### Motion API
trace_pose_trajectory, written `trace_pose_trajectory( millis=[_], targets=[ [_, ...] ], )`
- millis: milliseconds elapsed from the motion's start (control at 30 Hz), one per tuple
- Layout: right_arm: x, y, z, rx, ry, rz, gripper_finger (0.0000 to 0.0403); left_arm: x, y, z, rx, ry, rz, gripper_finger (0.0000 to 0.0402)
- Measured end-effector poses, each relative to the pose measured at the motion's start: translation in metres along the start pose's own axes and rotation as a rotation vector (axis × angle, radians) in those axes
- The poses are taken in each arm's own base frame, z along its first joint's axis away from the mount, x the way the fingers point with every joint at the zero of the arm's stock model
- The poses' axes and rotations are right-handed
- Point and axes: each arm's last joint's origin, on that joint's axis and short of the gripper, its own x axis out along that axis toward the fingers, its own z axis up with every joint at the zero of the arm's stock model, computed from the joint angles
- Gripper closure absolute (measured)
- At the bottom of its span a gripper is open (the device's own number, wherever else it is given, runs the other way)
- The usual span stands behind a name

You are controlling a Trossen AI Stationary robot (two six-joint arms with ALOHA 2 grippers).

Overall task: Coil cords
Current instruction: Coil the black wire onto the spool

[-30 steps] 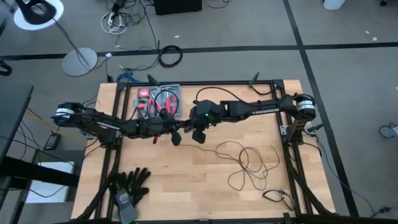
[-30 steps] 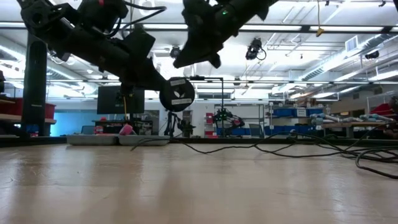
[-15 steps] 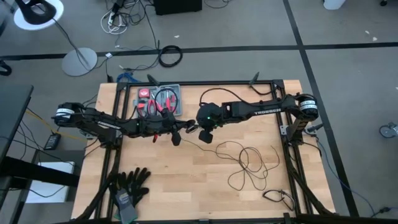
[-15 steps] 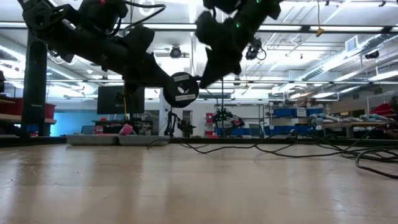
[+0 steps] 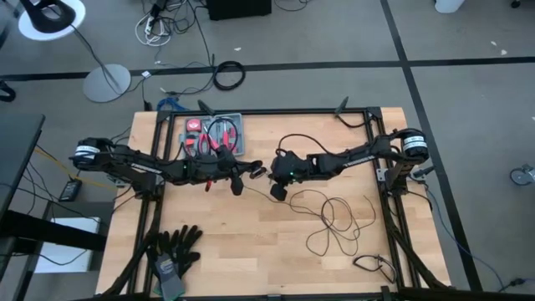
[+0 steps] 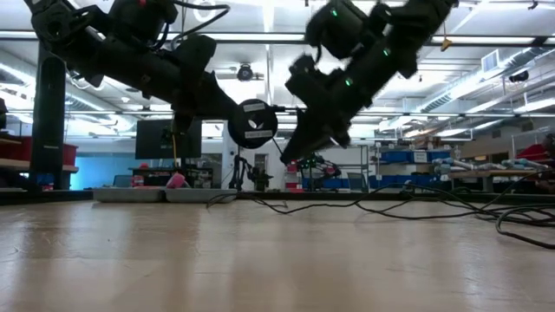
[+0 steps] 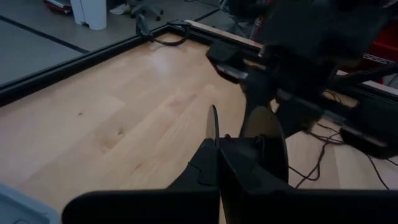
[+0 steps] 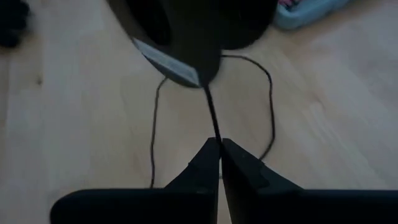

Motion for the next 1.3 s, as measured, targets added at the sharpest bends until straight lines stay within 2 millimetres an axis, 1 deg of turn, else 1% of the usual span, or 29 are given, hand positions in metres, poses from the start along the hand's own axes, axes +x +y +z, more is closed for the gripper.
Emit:
trace_pose_trajectory(
  millis=[167,333,433,533,867,1000,1167,1300],
  targets=[
    [0.002,-0.003,-0.012,0.069,-0.136,0.048,0.0385,0.0,0.0,0.003,-0.009,-0.033,0.012,0.0402],
    [0.001,-0.003,-0.02,0.093,-0.222,0.039,0.0383,0.0,-0.002,0.008,-0.026,-0.086,-0.003,0.0402],
    [0.001,-0.002,-0.024,0.112,-0.23,0.002,0.0383,-0.001,-0.003,0.011,-0.033,-0.109,-0.01,0.0402],
    [0.0,-0.001,-0.023,0.116,-0.253,-0.027,0.0379,-0.001,-0.002,0.014,-0.038,-0.134,-0.013,0.0402],
    [0.0,-0.001,-0.022,0.124,-0.276,-0.07,0.0343,-0.001,-0.002,0.021,-0.061,-0.206,-0.029,0.0402],
    [0.0,-0.001,-0.023,0.132,-0.267,-0.076,0.0336,-0.003,-0.002,0.023,-0.057,-0.215,-0.017,0.0402],
    [0.001,-0.003,-0.027,0.138,-0.241,-0.109,0.034,-0.009,-0.002,0.03,-0.042,-0.247,-0.004,0.0402],
    [0.0,-0.004,-0.025,0.142,-0.273,-0.134,0.0358,-0.013,-0.002,0.035,-0.036,-0.268,-0.007,0.0402]
  ],
)
